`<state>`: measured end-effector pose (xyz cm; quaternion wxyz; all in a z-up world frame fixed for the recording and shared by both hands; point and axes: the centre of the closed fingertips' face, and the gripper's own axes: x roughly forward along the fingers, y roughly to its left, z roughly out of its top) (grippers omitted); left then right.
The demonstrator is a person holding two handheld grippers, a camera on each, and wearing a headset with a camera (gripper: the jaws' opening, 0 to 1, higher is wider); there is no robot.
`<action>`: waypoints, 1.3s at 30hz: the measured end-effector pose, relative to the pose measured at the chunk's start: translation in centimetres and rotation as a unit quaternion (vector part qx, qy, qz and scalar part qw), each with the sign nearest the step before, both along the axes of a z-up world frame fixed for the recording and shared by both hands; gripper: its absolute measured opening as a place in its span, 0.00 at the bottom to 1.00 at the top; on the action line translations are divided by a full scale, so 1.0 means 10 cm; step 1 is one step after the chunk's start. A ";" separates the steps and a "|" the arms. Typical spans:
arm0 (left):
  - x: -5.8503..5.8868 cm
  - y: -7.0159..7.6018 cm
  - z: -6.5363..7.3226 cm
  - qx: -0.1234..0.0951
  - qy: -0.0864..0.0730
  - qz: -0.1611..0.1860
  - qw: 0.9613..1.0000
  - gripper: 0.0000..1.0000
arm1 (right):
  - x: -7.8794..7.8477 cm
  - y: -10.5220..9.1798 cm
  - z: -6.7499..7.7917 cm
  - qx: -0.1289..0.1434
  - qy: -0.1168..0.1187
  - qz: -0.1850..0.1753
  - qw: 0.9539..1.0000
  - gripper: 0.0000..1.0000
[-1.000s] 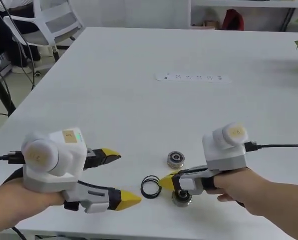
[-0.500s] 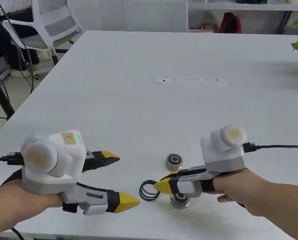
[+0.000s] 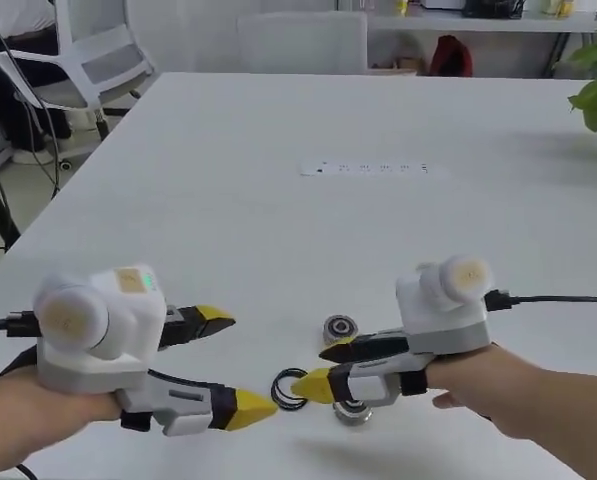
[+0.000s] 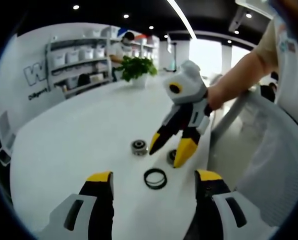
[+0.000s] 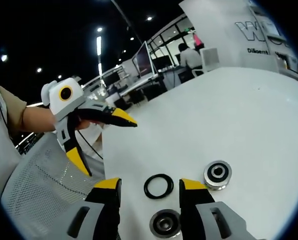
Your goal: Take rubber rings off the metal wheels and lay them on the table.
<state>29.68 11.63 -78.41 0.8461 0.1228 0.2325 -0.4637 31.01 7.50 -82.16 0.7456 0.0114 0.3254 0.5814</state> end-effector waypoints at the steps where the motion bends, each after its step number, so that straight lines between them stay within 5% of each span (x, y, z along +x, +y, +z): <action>1: 0.00 0.00 0.02 -0.001 -0.001 0.002 1.000 0.67 | 0.01 -0.01 0.04 0.003 -0.007 0.000 1.000 0.46; 5: 0.02 0.01 0.08 -0.005 -0.007 0.005 1.000 0.67 | 0.08 -0.05 0.18 0.026 -0.017 -0.017 0.999 0.51; 21: -0.01 0.03 0.26 -0.012 -0.024 0.014 1.000 0.69 | 0.13 -0.43 0.42 0.023 -0.096 -0.037 0.994 0.72; 39: -0.05 0.16 0.34 -0.023 -0.035 0.044 0.998 0.74 | 0.12 -0.89 0.48 0.008 -0.141 -0.063 0.988 0.83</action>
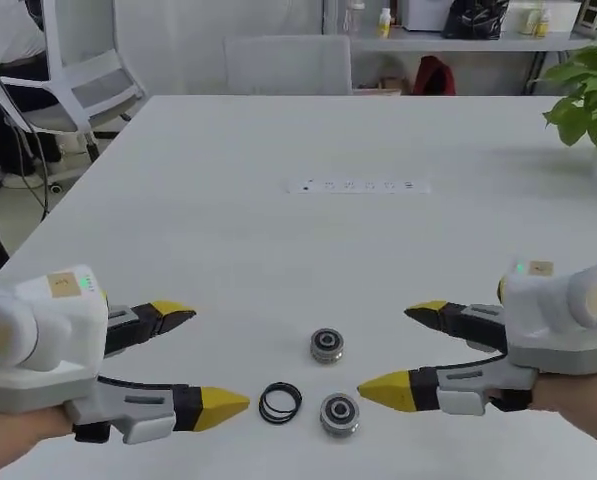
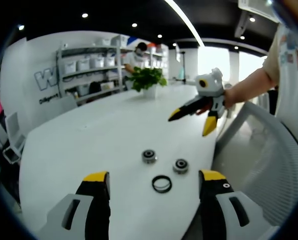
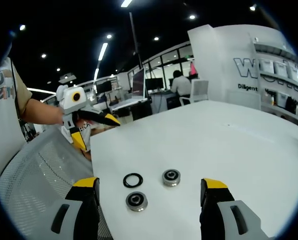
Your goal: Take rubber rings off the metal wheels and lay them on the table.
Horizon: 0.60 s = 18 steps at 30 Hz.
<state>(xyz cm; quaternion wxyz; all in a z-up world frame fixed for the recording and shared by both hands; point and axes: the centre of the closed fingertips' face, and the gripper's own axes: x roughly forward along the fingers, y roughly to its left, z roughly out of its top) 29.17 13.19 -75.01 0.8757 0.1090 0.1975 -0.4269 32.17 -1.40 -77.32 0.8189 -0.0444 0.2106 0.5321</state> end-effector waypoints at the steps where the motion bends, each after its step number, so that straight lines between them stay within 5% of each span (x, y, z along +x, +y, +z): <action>1: 0.00 0.01 0.01 0.000 -0.001 0.003 1.000 0.74 | 0.00 -0.04 -0.01 0.002 0.003 -0.002 1.000 0.82; 18: -0.07 0.09 -0.01 -0.009 0.005 0.030 1.000 0.74 | -0.07 -0.47 -0.10 -0.009 0.001 -0.040 0.999 0.83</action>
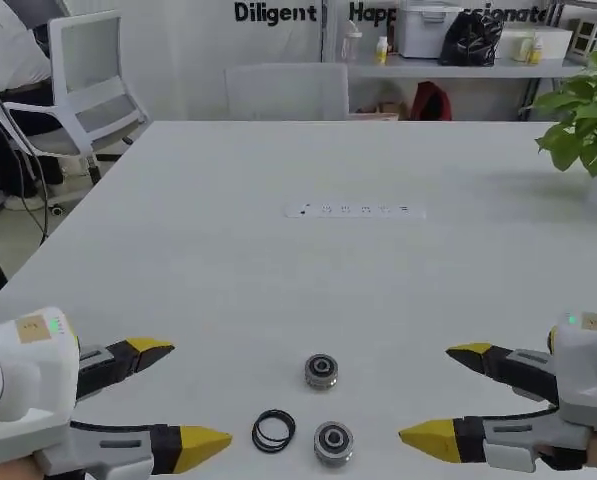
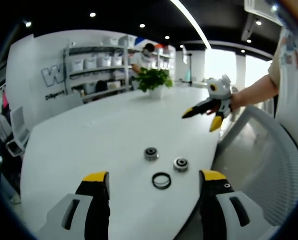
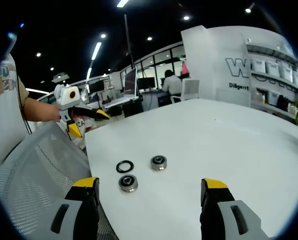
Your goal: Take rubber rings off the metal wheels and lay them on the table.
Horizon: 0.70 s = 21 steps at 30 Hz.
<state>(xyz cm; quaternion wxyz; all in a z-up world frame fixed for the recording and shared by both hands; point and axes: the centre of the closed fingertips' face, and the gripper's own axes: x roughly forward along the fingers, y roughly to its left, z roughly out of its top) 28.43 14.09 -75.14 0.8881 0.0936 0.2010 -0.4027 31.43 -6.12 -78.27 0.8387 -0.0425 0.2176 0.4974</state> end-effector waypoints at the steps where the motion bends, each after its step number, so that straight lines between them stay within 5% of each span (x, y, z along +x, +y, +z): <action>1: 0.00 0.00 0.00 0.000 0.000 0.000 1.000 0.74 | 0.00 -0.01 0.00 0.000 0.001 0.000 1.000 0.83; 21: -0.09 0.08 0.02 0.008 -0.006 0.014 1.000 0.74 | -0.10 -0.05 0.01 0.006 -0.002 -0.005 1.000 0.82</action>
